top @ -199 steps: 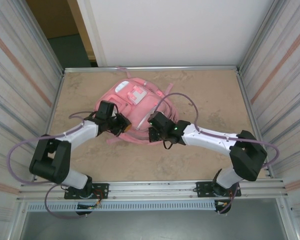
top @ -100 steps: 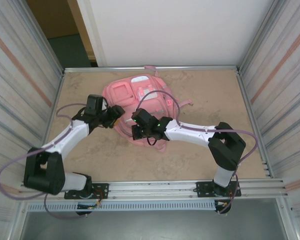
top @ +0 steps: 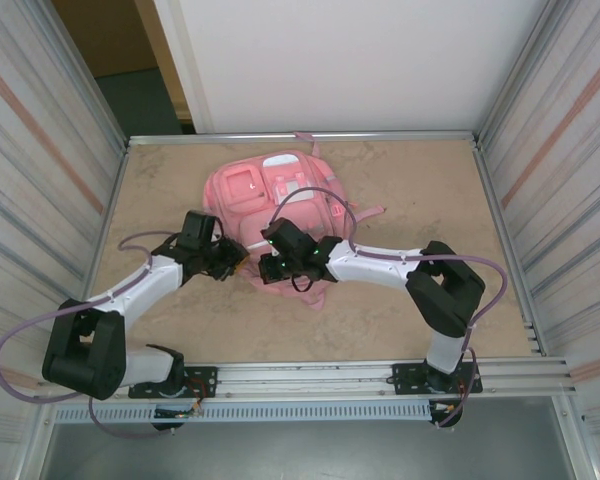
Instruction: Pack the student bag
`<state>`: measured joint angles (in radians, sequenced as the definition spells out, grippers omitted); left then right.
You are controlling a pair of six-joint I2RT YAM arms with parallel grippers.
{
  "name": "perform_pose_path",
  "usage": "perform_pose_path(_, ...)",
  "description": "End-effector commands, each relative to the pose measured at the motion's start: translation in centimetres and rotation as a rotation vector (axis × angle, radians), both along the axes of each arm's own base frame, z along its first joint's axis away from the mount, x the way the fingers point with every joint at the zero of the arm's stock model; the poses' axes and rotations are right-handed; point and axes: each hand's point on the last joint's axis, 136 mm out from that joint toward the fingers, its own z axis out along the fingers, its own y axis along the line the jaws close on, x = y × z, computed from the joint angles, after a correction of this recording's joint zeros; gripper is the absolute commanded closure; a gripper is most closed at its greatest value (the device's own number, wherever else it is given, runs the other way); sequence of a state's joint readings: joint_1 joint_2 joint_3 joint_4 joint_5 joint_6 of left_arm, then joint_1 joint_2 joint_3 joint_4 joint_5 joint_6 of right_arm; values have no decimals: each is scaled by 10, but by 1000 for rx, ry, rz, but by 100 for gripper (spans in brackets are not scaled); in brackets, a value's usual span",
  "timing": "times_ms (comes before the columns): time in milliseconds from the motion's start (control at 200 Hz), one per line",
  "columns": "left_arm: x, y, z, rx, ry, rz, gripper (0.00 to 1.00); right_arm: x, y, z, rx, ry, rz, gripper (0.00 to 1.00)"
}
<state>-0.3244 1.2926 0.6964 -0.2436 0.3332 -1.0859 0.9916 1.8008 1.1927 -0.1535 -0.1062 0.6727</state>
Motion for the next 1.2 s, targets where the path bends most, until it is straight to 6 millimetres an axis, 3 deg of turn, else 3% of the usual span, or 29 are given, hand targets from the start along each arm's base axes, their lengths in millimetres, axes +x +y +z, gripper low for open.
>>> perform_pose_path(0, 17, 7, 19, 58, -98, 11, 98, -2, -8, 1, -9, -14, -24, 100)
perform_pose_path(311, 19, 12, 24, 101, -134, -49, 100, 14, -95, -17, -277, -80, -165, 100)
perform_pose_path(401, 19, 16, 24, 108, -138, -44, 100, 18, -109, -14, -264, -64, -195, 100)
perform_pose_path(481, 22, 9, 30, 66, -157, -57, 100, 18, -103, -7, -176, -51, -168, 100)
perform_pose_path(576, 19, -9, 38, 2, -141, -64, 49, 14, -88, 3, -105, -38, -124, 100)
perform_pose_path(646, 14, -27, 43, -19, -146, -86, 38, 11, -76, 9, -80, -47, -96, 100)
perform_pose_path(727, 11, -45, 47, -12, -170, -105, 37, 8, -65, 14, -57, -64, -73, 100)
perform_pose_path(842, 8, -59, 36, 7, -148, -101, 40, 2, -53, 16, -14, -44, -64, 100)
perform_pose_path(1027, 17, -67, 19, -3, -121, -67, 52, -6, -50, 8, -25, -36, -58, 100)
perform_pose_path(1198, 21, -74, 8, 11, -107, -75, 57, -8, -48, 13, 1, -37, -56, 100)
